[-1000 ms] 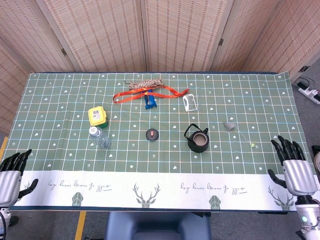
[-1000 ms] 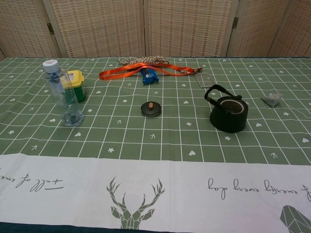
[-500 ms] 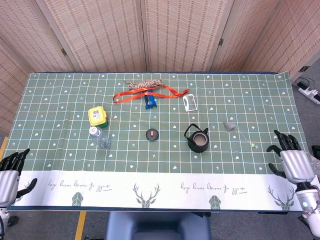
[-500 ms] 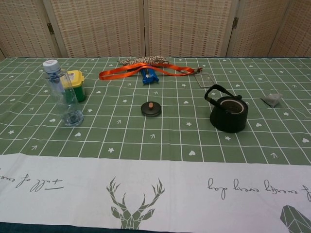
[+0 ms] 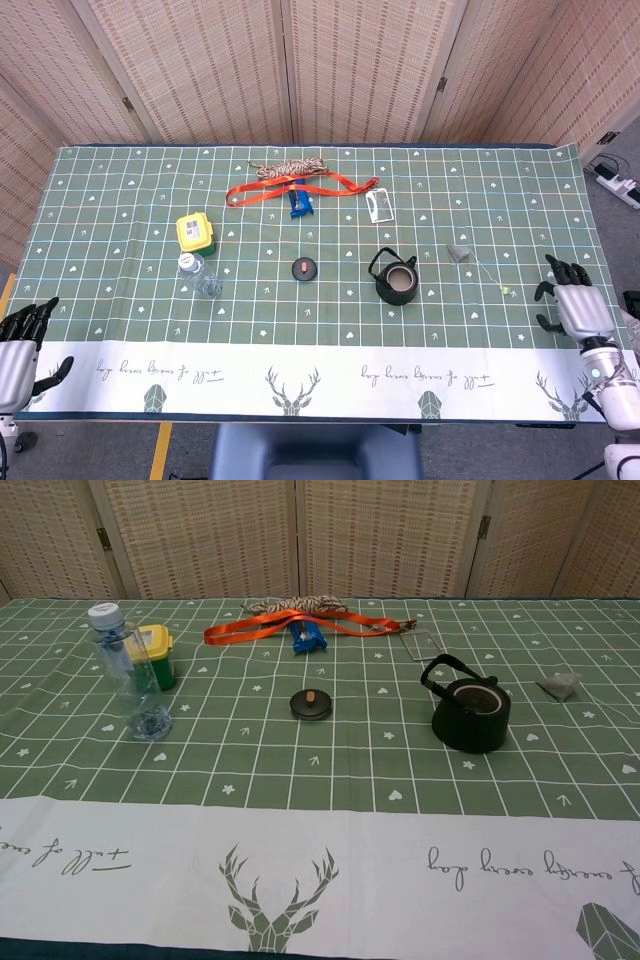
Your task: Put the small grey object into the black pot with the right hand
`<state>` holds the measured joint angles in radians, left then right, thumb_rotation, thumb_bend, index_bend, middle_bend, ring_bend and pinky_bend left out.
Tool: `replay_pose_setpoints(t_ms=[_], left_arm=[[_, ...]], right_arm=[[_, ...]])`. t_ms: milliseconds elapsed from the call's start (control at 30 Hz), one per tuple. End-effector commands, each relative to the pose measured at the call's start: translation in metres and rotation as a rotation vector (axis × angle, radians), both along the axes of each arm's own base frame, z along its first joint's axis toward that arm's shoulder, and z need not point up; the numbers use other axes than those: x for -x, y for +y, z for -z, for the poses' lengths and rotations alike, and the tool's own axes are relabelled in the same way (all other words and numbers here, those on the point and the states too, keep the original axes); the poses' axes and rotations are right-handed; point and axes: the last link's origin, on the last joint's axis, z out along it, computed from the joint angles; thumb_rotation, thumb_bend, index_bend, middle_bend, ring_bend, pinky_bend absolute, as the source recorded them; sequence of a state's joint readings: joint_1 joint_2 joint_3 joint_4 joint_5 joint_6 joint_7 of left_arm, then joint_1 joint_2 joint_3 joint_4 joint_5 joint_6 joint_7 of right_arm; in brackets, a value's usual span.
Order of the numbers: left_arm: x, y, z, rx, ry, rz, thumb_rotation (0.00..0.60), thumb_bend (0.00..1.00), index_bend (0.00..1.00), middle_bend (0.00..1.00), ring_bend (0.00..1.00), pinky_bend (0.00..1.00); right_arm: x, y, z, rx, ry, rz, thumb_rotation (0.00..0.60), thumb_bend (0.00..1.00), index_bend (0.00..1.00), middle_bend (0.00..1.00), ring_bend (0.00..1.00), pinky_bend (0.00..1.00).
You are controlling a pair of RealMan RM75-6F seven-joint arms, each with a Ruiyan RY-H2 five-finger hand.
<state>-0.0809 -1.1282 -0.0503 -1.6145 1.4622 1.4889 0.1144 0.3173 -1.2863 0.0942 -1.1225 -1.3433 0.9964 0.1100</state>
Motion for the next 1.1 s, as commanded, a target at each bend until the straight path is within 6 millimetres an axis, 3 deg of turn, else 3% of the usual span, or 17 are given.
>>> replay_pose_setpoints(t_ms=[33,500,1100], left_arm=[[0.000,0.000,0.000,0.002,0.000,-0.001,0.600,0.27,0.02,0.11,0.09,0.12],[0.001,0.001,-0.001,0.002,-0.005,-0.003,0.600,0.27,0.03,0.11,0.09,0.12],[0.002,0.002,-0.002,-0.001,-0.007,-0.008,0.600,0.27,0.05,0.11,0.09,0.12]], right_arm=[[0.002,-0.013,0.012,-0.014,-0.010,0.013,0.600,0.33,0.46,0.00,0.00,0.00],[0.008,-0.049,0.035,-0.031,-0.021,0.050,0.600,0.33,0.46,0.00,0.00,0.00],[0.011,-0.071,0.056,-0.068,-0.035,0.092,0.600,0.33,0.47,0.00,0.00,0.00]])
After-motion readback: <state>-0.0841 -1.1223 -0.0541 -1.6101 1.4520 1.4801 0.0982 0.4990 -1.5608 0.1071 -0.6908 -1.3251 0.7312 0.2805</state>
